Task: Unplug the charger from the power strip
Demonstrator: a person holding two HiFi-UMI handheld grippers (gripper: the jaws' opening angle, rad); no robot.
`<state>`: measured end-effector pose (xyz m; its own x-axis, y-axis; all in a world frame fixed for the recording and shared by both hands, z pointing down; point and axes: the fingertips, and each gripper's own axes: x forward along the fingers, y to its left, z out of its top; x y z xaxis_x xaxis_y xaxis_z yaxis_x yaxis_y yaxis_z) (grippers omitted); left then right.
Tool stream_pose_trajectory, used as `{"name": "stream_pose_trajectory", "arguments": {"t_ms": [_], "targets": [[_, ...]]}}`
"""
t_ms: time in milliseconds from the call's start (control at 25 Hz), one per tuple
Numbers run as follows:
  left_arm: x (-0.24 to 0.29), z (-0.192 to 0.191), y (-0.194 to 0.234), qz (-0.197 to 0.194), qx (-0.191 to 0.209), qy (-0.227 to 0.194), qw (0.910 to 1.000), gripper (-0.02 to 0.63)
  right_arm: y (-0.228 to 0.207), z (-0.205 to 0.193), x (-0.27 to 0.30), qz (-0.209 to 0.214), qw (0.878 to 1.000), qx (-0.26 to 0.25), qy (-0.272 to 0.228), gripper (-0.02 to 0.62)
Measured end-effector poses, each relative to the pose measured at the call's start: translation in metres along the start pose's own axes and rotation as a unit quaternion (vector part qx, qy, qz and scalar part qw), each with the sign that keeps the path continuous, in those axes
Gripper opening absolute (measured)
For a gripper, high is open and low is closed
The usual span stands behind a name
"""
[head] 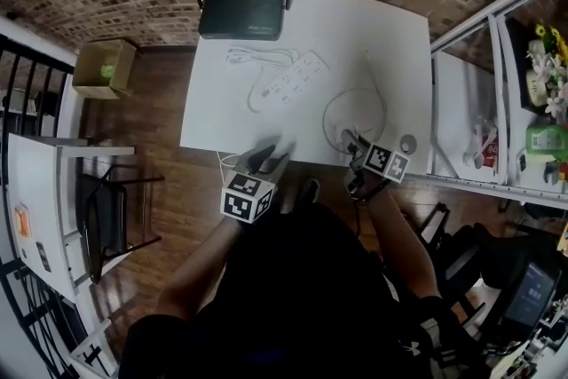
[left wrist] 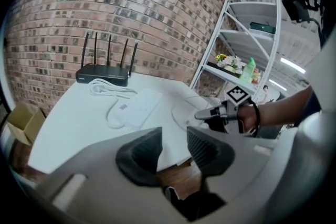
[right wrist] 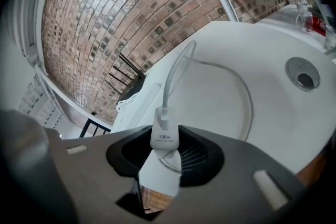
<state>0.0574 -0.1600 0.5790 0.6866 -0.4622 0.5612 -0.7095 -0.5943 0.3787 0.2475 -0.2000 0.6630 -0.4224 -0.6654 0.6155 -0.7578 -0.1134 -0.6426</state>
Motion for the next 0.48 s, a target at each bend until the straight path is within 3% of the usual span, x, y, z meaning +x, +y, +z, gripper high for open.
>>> {"name": "stream_pose_trajectory", "arguments": {"t_ms": [200,360,480], "targets": [[0.003,0.006,-0.002,-0.005,0.001,-0.004,1.0,0.147,-0.001,0.001,0.002,0.006,1.0,0.01,0.005,0.144],[0.005,0.011,-0.006,-0.012,0.008,-0.005,0.9999,0.147,-0.009,0.0,-0.001,-0.016,1.0,0.021,0.002,0.15],[0.007,0.014,-0.01,-0.016,0.016,-0.006,0.9997,0.147,-0.014,0.0,-0.001,-0.034,0.999,0.022,0.006,0.19]]}}
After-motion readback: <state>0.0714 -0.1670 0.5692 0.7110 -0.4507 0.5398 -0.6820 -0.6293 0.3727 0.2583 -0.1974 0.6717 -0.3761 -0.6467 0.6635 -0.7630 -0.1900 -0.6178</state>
